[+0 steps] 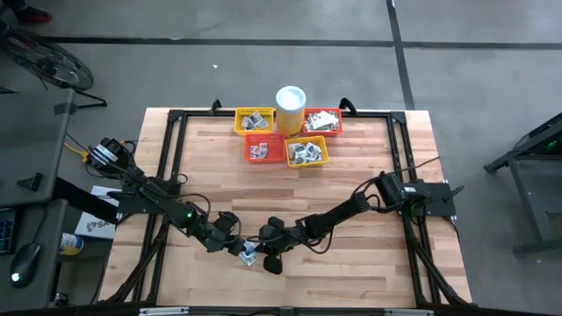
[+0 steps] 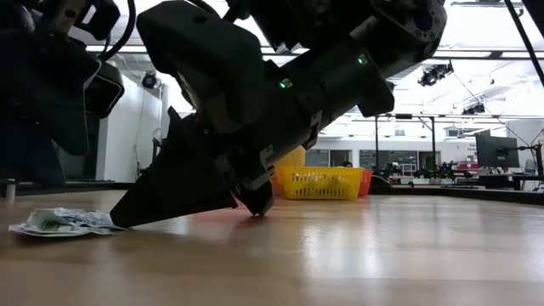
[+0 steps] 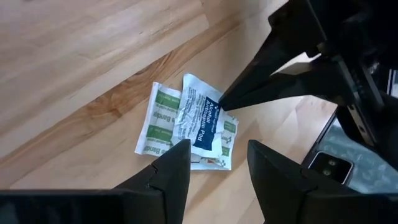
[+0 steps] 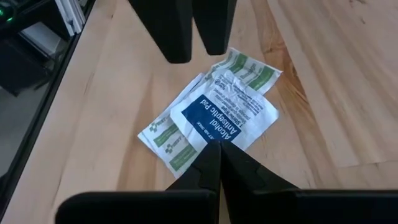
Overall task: Pick & Place First Aid Supplies
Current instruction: Put the blue alcohol pad into the top yellow basket
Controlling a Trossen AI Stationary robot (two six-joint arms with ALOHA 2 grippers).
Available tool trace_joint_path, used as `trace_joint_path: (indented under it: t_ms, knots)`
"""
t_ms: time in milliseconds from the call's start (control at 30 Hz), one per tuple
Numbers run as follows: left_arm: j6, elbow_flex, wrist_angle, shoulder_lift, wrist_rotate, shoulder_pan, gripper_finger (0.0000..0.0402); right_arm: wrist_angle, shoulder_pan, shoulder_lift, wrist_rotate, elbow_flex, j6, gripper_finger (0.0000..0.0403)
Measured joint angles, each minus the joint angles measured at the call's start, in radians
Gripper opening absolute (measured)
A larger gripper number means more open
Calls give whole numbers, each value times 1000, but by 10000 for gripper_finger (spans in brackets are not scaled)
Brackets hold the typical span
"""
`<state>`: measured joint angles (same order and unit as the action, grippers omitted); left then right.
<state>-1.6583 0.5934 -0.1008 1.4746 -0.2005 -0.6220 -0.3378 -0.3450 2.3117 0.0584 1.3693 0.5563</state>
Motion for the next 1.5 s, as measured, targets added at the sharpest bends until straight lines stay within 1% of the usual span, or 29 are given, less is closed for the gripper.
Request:
trace_joint_path:
  t_ms: [267,433,733,867,933,1100,1433,1500]
  knots:
    - [-60,0,0,0,-13,0,158,20,5,3,4,16,18,0]
    - [-103,0,48,0,11,0,158,28,6,5,12,26,20,0]
    - [-104,0,59,1,3,0,158,29,11,6,12,26,20,0]
    - [-104,1,44,42,14,0,158,28,11,6,15,26,20,0]
    - [-105,1,13,75,31,0,158,31,11,6,15,26,20,0]
    - [-102,4,-72,124,20,0,158,37,11,6,14,26,20,0]
    - [-100,2,-87,126,8,0,158,41,11,6,3,26,20,0]
    - [-100,2,-87,126,8,0,153,41,11,6,3,26,20,0]
